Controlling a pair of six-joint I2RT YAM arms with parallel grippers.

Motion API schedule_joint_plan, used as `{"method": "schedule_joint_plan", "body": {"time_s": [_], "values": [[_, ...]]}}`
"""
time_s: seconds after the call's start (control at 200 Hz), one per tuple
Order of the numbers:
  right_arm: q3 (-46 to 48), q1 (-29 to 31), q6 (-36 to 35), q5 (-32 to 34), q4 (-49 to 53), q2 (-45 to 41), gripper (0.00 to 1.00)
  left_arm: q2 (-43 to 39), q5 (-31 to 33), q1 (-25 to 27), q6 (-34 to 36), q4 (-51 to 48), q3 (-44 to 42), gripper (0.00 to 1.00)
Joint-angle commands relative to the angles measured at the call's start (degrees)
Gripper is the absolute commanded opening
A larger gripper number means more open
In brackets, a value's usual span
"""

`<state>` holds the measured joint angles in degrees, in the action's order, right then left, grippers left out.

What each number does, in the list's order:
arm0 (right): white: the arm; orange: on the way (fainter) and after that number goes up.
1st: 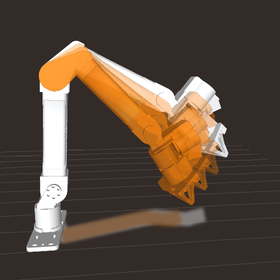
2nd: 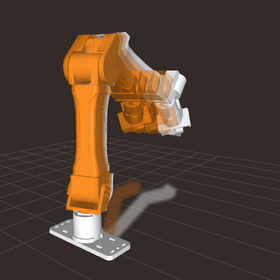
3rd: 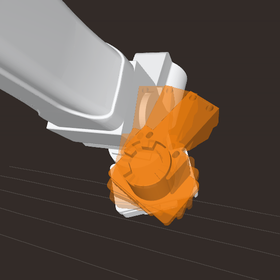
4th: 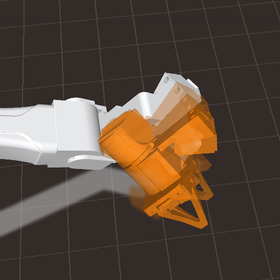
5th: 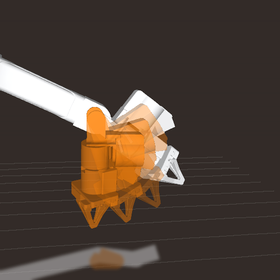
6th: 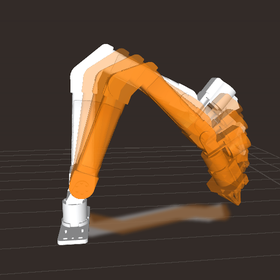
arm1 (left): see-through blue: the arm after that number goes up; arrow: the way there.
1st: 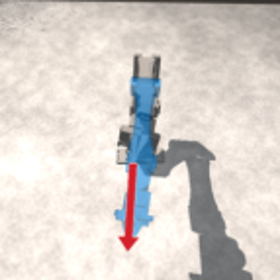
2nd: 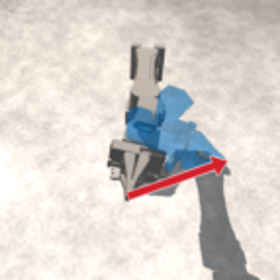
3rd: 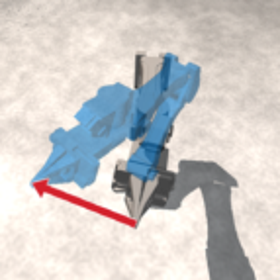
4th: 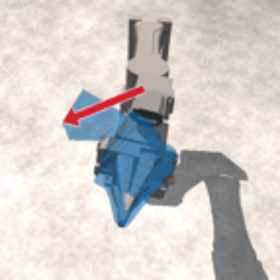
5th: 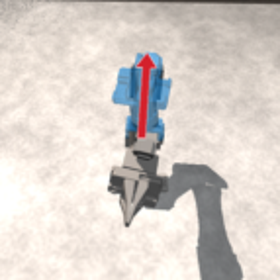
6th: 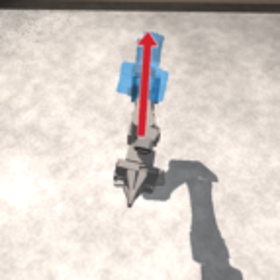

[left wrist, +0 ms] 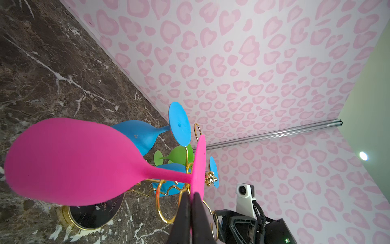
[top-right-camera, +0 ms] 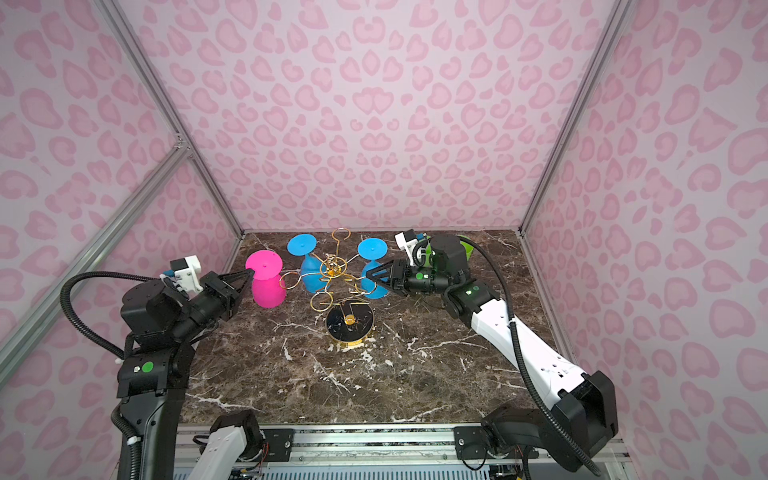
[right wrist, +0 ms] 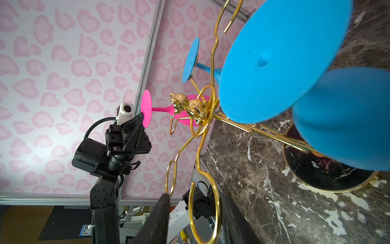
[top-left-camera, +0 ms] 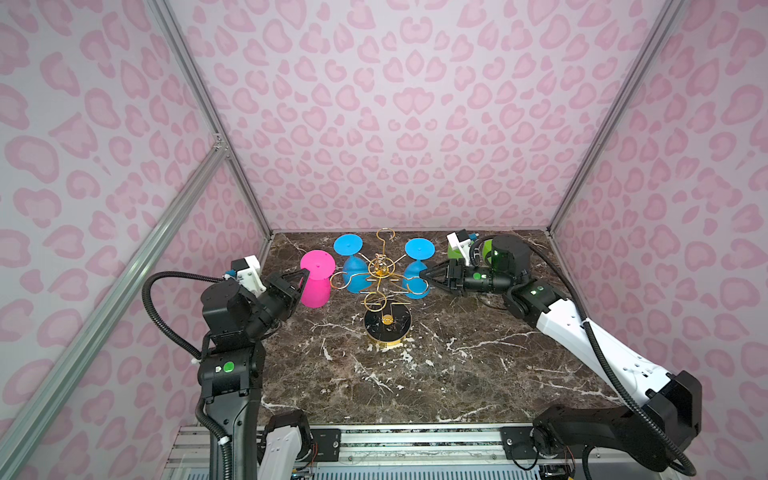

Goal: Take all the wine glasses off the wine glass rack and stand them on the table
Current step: 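Lift the magenta glass up and away from the rack with the left gripper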

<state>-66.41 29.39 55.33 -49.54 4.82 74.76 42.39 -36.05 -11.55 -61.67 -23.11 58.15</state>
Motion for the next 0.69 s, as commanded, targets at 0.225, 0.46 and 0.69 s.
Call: {"method": "schedule_joint_plan", "body": {"time_s": [0.225,0.46,0.69], "values": [[1.8,-3.0,-4.2,3.0,0.9,-5.3,0.56,-1.4,-0.1,-2.3,-1.2,-1.1,4.6,0.04],[1.9,-6.1,-8.0,4.4,5.3,-8.2,0.65,-1.3,1.5,-3.0,-2.1,0.4,10.0,0.04],[0.8,-10.0,-11.9,5.9,9.0,-10.9,0.70,-0.1,1.8,-3.0,-3.3,1.5,17.5,0.04]]}}
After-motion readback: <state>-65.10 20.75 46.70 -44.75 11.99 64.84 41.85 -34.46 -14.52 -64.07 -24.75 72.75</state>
